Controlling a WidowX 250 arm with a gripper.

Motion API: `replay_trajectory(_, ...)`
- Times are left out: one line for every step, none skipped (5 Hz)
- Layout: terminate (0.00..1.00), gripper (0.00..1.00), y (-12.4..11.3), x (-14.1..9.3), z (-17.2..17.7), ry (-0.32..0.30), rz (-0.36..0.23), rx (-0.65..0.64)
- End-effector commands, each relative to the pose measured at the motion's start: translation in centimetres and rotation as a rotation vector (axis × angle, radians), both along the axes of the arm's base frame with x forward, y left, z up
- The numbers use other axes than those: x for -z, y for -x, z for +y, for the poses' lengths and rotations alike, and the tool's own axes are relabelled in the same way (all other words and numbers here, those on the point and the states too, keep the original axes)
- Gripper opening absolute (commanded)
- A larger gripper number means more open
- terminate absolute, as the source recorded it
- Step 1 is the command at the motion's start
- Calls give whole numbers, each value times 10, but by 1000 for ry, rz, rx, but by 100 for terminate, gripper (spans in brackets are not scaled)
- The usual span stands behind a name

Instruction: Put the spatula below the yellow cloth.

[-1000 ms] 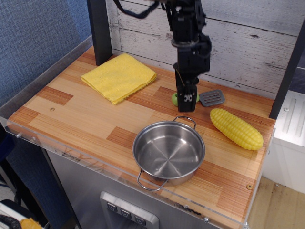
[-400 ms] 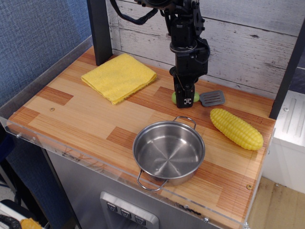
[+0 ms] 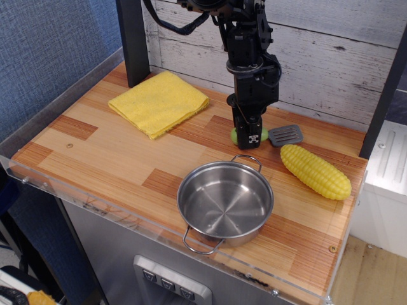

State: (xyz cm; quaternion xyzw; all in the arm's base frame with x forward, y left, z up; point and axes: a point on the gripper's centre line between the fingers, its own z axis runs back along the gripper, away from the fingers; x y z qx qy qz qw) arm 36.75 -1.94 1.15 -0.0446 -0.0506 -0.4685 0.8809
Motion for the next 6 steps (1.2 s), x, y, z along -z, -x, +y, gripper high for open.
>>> replay_trajectory(0,0,8,-64,-3,7,-94,-165)
replay_trajectory(0,0,19,-80,13,-7,-101,-275)
replay_trajectory(0,0,34,-91,37,-24,-103,-392)
replay_trajectory(0,0,54,-101,59,-32,-101,-520)
replay_trajectory(0,0,66,-110,82,-31,-104,-648)
replay_trajectory(0,0,71,-114,106,-24,-123,-738)
